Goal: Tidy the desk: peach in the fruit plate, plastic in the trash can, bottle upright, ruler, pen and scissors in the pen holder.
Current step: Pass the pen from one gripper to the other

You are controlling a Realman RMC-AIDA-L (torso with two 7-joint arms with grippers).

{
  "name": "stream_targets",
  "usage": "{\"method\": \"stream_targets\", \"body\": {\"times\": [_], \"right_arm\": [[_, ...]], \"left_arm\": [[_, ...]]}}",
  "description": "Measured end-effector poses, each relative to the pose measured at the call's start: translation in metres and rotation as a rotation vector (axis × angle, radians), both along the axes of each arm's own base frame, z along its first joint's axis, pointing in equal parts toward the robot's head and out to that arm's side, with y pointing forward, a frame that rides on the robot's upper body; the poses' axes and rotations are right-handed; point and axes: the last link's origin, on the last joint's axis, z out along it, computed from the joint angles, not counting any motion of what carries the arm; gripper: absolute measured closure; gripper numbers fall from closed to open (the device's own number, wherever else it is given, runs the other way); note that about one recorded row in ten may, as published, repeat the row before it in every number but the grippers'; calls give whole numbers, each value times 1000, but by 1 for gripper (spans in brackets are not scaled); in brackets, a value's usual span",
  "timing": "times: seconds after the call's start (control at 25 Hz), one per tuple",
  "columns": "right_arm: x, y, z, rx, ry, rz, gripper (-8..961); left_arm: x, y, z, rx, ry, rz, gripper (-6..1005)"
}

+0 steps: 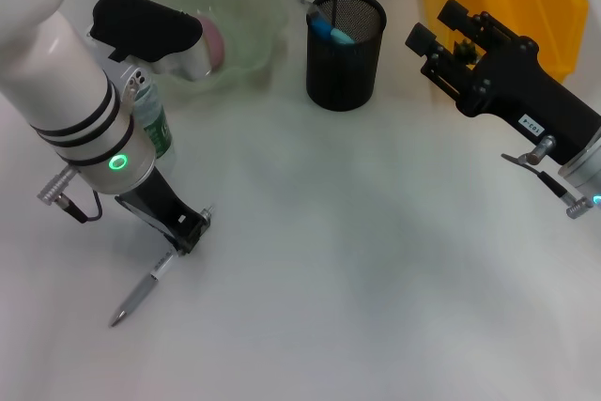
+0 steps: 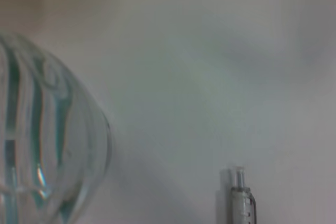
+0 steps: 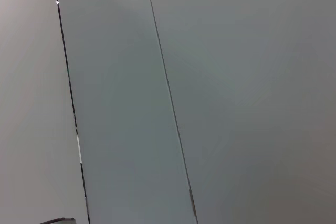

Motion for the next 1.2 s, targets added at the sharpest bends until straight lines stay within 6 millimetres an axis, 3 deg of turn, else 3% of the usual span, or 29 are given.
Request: {"method": "stream_targets", "body": {"times": [0.64,0.96,1.2], "right_arm": [[0,2,2,10,5,-4,377],[1,4,2,16,1,-17,377],[1,4,3,10,17,-22,377]], "left_arm": [[6,1,1,1,7,-42,852],[22,3,16,43,-23,-97,859],[45,2,41,140,-95,-191,860]]}}
